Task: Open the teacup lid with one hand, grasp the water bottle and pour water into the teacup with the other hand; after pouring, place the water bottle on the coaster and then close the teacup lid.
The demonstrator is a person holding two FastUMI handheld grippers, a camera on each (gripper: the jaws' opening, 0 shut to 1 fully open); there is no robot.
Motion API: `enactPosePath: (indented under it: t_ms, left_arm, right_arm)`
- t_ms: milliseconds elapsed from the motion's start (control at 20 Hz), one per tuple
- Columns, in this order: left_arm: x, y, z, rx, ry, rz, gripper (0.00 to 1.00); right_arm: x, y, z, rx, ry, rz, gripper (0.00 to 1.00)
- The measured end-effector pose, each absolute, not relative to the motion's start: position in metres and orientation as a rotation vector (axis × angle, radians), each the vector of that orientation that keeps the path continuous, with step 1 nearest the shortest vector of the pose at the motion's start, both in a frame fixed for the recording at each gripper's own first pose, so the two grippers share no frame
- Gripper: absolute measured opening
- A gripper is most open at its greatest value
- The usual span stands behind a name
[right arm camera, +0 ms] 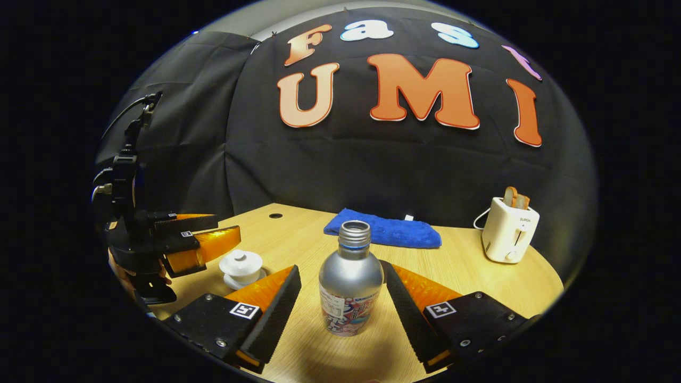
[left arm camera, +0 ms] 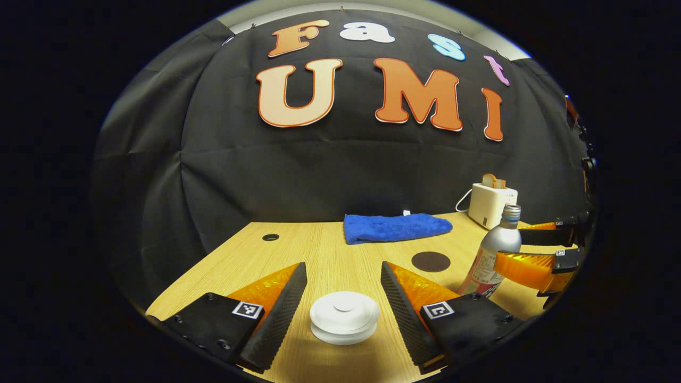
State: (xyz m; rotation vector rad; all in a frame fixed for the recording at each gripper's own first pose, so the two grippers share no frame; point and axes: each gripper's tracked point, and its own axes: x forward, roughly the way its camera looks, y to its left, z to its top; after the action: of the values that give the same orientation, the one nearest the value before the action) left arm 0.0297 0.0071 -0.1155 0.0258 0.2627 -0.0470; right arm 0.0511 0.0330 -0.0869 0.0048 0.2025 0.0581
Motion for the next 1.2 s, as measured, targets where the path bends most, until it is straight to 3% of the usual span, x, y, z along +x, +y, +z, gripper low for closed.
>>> enactPosePath:
  t_ms: [300, 350, 700, 850, 900, 950, 1050, 1200]
  left_arm:
    - [0.035, 0.001, -0.14, 0.054, 0.314, -0.076, 0.94]
    - [0.034, 0.0, -0.142, 0.061, 0.316, -0.08, 0.87]
    - [0.04, -0.003, -0.16, 0.074, 0.357, -0.073, 0.75]
    - [0.042, 0.0, -0.166, 0.071, 0.377, -0.063, 0.56]
    - [0.042, 0.0, -0.17, 0.075, 0.388, -0.06, 0.53]
    - [0.04, 0.005, -0.171, 0.087, 0.391, -0.044, 0.58]
    - [0.043, 0.004, -0.169, 0.088, 0.386, -0.045, 0.39]
    - [0.043, 0.004, -0.171, 0.104, 0.393, -0.047, 0.43]
  right_arm:
    - [0.061, 0.035, -0.104, 0.019, 0.246, 0.071, 0.98]
    - [0.062, 0.035, -0.107, 0.019, 0.252, 0.073, 0.98]
    - [0.065, 0.037, -0.12, 0.012, 0.289, 0.082, 0.98]
    - [0.065, 0.035, -0.122, 0.005, 0.296, 0.079, 0.92]
    - [0.065, 0.035, -0.123, 0.005, 0.299, 0.079, 0.9]
    - [0.064, 0.035, -0.124, 0.007, 0.304, 0.081, 0.86]
    - [0.064, 0.036, -0.125, 0.013, 0.309, 0.085, 0.82]
    - [0.063, 0.038, -0.125, 0.016, 0.312, 0.092, 0.81]
